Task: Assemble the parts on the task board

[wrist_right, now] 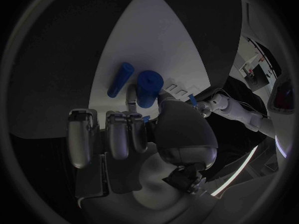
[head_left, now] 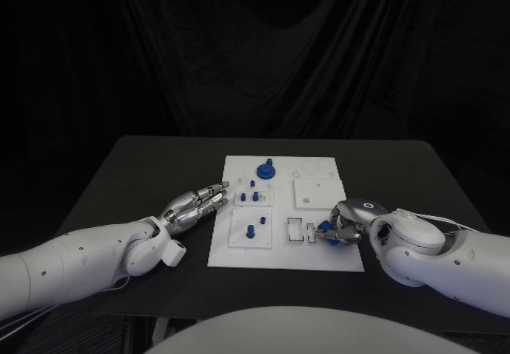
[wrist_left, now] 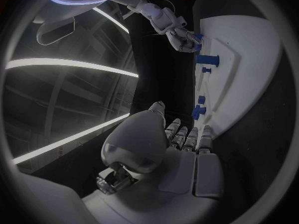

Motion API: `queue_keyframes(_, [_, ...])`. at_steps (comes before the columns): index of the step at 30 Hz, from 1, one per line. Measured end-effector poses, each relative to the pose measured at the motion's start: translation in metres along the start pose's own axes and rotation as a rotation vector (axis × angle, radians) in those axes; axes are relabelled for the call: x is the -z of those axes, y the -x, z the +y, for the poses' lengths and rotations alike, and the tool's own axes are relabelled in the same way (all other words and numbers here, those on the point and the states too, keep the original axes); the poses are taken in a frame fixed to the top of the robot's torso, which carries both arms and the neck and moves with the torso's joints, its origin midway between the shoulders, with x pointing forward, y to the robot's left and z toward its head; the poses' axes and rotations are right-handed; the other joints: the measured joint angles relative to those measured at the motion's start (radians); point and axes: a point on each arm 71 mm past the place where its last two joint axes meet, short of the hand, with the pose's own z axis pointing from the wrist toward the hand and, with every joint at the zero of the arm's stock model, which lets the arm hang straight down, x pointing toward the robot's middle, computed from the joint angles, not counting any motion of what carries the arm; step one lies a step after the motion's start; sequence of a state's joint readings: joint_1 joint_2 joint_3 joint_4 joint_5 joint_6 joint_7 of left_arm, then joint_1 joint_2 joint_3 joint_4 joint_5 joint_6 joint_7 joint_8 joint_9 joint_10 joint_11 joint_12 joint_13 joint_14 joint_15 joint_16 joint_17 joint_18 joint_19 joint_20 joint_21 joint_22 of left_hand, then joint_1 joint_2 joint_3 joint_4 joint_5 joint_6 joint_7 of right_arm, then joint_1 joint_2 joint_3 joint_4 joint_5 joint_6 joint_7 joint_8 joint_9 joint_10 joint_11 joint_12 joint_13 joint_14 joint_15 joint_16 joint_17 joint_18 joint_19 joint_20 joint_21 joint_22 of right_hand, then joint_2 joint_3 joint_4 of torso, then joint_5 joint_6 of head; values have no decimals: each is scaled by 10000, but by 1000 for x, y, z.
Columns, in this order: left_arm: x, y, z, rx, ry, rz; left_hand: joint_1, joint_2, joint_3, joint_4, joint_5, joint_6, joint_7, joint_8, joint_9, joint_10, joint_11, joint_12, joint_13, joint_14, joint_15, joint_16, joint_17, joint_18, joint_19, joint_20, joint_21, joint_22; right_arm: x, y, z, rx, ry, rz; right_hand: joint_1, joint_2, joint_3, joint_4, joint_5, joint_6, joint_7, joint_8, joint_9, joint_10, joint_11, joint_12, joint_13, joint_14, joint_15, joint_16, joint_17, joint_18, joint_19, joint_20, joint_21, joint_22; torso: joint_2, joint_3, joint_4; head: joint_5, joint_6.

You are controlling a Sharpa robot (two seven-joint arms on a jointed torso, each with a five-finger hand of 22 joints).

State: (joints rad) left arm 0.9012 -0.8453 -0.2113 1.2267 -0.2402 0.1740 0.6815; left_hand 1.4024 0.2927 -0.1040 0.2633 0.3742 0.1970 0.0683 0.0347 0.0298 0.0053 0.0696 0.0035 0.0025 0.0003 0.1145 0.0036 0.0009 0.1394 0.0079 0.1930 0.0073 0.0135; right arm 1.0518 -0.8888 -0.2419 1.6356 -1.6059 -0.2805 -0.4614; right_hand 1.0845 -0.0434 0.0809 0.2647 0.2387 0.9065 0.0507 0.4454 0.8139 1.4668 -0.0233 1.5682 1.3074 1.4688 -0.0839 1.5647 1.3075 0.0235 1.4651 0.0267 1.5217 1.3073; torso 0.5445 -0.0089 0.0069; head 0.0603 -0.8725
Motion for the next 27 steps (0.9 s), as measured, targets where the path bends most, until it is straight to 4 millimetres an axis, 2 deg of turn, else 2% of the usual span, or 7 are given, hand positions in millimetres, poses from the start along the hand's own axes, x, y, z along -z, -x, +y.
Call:
queue_keyframes(2, [0, 0, 0, 3, -1, 1, 0, 0, 13, -13, 0, -2, -1, 0, 0, 0, 0, 0, 0, 0, 0, 0, 0, 0, 0, 0, 0, 0, 0, 0, 1, -1, 14, 11, 250, -44, 86, -206, 589, -117, 108, -157, 11, 0, 0, 0, 0, 0, 1, 0, 0, 0, 0, 0, 0, 0, 1, 0, 0, 5, 0])
queue_keyframes(4, [0, 0, 0, 7, -1, 3, 0, 0, 13, -13, 0, -2, -1, 0, 0, 0, 0, 0, 0, 0, 0, 0, 1, 1, 0, 0, 0, 0, -1, 1, 2, -24, 33, -3, 774, -99, 169, -379, 1630, -323, 163, -363, 13, -3, 3, 0, 0, -1, 4, 0, 0, 1, 0, 0, -21, 0, 0, 0, 0, 6, 0])
queue_keyframes(5, [0, 0, 0, 9, -1, 4, 0, 0, 13, -13, 0, -2, -1, 0, 0, 0, 0, 0, 1, 0, 0, 0, 1, 0, 0, 0, 0, 1, -1, 1, 2, -35, 32, 1, 868, -139, 169, -379, 1935, -339, 179, -379, 17, -2, 3, 0, 0, -1, 5, 0, 0, 0, 0, 0, -38, 0, 1, 0, 1, 6, 0])
queue_keyframes(11, [1, 0, 1, 22, -5, 10, 0, 0, 13, -13, 0, -2, -2, 0, 0, 31, 31, 0, 1, 0, 0, 0, 2, 1, 1, -1, 1, 2, 1, 1, 1, -369, -38, 16, 979, -250, 275, -274, 3880, -454, 153, -133, 436, -4, 4, 0, -1, -2, 7, 0, 0, 1, 0, 0, -38, 0, 2, 1, 10, -3, 0])
queue_keyframes(17, [1, 0, 1, 36, -13, 16, 0, 0, 68, -14, 0, -2, -2, 0, -1, 31, 31, 0, 2, 0, 0, 0, 3, 1, -21, 19, 1, 3, 6, -2, 0, -1152, -132, 71, 979, -249, 450, -98, 4585, -499, 94, 173, 598, -3, 5, 0, -1, -2, 7, 0, -1, 1, 0, 0, 30, 7, 1, 3, 8, 4, 0])
queue_keyframes(21, [1, 0, 1, 45, -18, 19, 0, 0, 72, -18, 0, -1, -2, 0, -1, 49, 49, 0, 2, 0, 0, 0, 5, 1, -27, 25, 1, 3, 10, 1, 2, -1866, -120, -13, 978, -249, 493, -55, 4586, -500, 93, 283, 598, -4, 5, 0, -1, -2, 8, 0, -1, 1, 0, 0, 30, 8, -2, 7, -1, 10, 0])
queue_keyframes(27, [1, 0, 1, 49, -25, 21, 0, 0, 123, -69, 0, -167, -92, 0, 0, 70, 182, 0, 3, 0, -1, 0, 6, 1, 14, 65, 1, 2, 11, 25, 8, -3092, 64, -576, 977, -248, 618, 70, 4586, -523, 71, 534, 598, -35, -37, 0, -1, -42, -30, 0, -1, 1, 0, 1, 30, 7, -3, 10, -11, 14, 0])
